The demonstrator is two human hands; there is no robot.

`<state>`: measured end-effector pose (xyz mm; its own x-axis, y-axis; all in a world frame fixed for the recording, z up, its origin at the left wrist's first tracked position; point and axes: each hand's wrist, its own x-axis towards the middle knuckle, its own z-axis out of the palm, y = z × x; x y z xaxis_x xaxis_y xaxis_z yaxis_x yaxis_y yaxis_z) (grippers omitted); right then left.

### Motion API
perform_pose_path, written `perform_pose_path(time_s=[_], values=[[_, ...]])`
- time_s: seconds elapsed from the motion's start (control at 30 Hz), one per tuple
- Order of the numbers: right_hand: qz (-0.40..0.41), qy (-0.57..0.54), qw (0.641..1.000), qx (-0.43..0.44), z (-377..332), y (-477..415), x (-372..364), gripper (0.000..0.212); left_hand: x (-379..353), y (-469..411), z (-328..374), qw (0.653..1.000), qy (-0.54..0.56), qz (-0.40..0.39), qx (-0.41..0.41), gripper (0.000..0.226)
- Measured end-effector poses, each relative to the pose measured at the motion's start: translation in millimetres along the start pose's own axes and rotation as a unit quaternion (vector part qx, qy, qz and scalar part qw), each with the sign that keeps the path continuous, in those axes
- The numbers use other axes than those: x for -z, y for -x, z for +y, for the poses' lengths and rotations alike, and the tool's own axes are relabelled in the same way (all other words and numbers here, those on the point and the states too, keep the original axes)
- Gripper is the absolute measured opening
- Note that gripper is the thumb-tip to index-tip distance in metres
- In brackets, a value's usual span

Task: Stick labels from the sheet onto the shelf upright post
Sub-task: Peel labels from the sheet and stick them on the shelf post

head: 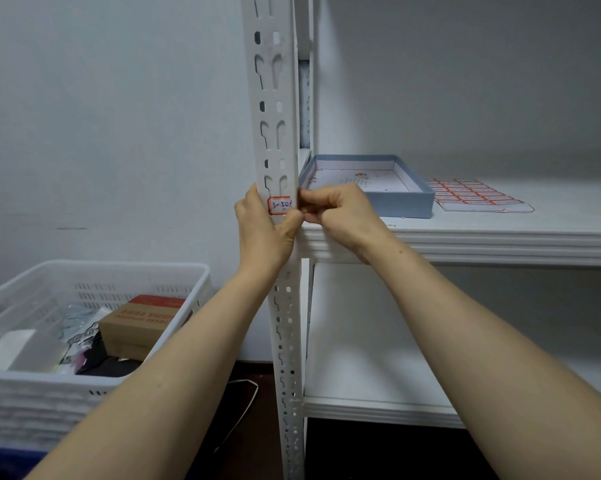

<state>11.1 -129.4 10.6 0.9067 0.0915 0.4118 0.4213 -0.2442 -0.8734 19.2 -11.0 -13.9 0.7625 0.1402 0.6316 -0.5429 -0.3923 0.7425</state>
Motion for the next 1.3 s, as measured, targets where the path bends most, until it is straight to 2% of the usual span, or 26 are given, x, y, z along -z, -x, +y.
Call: perform_pose_path(time_s=[0.17, 0.27, 0.4, 0.67, 0.8, 1.0, 1.3], values=[[-0.001, 0.01, 1.0, 0.002, -0.1, -0.5, 0.2, 0.042, 0.0, -1.5, -0.6, 1.0, -0.005, -0.002, 0.003, 0.036], [0.002, 0.009, 1.0, -0.001, 0.0, 0.0, 0.4, 0.041, 0.0, -1.0, 0.2, 1.0, -0.001, -0.01, 0.003, 0.03], [0.005, 0.014, 1.0, -0.003, -0.8, 0.2, 0.1, 0.043, 1.6, -1.9, -0.5, 1.0, 0.003, -0.018, -0.002, 0.036], [0.012, 0.015, 1.0, -0.008, -2.4, 1.7, -0.7, 0.041, 5.9, -1.2, -6.1, 0.999, -0.016, -0.031, -0.011, 0.034], [0.012, 0.016, 1.0, -0.005, -3.2, 1.9, 0.0, 0.042, 8.8, 0.2, -4.5, 0.999, 0.02, -0.041, -0.012, 0.02], [0.005, 0.015, 1.0, -0.001, -2.5, 1.8, -0.1, 0.043, 2.5, 0.2, -1.0, 1.0, 0.015, 0.003, 0.001, 0.026], [0.003, 0.023, 1.0, 0.003, -3.5, 2.7, -0.6, 0.042, 1.7, -1.9, -2.3, 1.0, -0.003, -0.014, 0.003, 0.031]])
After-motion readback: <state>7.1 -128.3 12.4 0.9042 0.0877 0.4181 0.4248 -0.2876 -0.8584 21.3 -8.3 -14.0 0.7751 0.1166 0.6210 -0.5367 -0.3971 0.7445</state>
